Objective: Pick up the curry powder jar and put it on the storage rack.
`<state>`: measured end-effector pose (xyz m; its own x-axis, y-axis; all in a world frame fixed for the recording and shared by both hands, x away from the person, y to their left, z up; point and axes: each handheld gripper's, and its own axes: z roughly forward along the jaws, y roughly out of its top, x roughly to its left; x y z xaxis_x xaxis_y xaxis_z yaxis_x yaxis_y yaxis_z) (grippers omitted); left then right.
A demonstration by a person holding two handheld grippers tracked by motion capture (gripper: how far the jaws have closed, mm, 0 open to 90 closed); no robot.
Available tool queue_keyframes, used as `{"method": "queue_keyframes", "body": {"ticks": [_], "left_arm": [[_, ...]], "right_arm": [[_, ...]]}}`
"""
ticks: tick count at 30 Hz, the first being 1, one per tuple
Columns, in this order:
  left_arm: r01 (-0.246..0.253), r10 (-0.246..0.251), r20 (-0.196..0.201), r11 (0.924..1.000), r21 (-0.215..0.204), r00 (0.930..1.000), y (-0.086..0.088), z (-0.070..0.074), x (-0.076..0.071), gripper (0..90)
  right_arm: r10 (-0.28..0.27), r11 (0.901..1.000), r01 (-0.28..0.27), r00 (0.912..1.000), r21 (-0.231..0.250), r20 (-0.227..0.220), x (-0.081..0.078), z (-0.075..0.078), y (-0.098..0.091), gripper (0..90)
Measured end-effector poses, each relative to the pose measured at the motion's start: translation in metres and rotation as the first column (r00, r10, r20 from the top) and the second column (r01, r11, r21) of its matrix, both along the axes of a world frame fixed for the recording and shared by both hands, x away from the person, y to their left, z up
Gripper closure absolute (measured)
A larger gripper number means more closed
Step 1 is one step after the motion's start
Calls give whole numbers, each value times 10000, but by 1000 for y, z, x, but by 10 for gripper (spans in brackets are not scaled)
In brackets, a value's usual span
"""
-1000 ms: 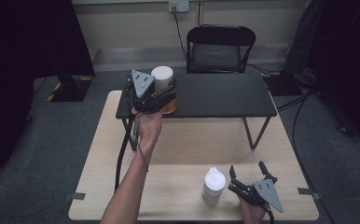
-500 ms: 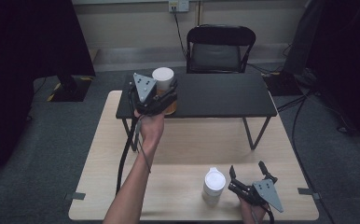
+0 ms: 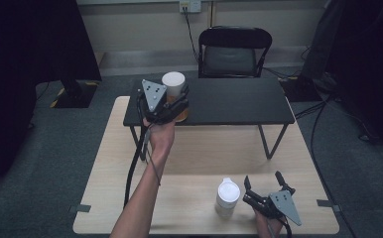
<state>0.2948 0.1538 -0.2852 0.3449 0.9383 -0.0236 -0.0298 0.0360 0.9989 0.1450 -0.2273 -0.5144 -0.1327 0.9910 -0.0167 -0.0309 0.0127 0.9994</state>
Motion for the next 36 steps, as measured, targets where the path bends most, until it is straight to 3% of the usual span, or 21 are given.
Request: {"method": "queue_keyframes", "body": {"ticks": [4, 8, 14, 17, 19, 23, 26, 36], "left_arm": [[3, -3, -244, 10000, 18, 9997, 1, 1, 2, 286], [65, -83, -311, 9983, -579, 9995, 5, -2, 4, 129], [-88, 66, -264, 9965, -829, 9996, 7, -3, 4, 0], [117, -152, -385, 9960, -881, 9991, 11, 0, 2, 0], [-61, 49, -205, 9982, -601, 9998, 8, 0, -1, 0], [-106, 92, -204, 9974, -719, 9998, 12, -1, -3, 0], [-28, 18, -184, 9984, -564, 9998, 16, -4, -5, 0], [3, -9, -85, 9978, -658, 10000, 19, -20, -17, 0]], "right_arm": [[-1, 10000, 1, 10000, 1, -1, 0, 0, 0, 0], [-1, 10000, 1, 10000, 1, -2, 0, 0, 0, 0], [-2, 10000, 2, 10000, 1, -4, 0, 0, 0, 0], [-2, 10000, 2, 10000, 0, -2, 0, 0, 0, 0], [-2, 10000, 2, 10000, -1, 0, 0, 0, 0, 0], [-4, 10000, 4, 10000, -1, 0, 0, 0, 0, 0], [-4, 10000, 4, 10000, -2, -2, 0, 0, 0, 0], [-77, 10000, 77, 10000, 2, -1, 0, 0, 1, 0]]}}
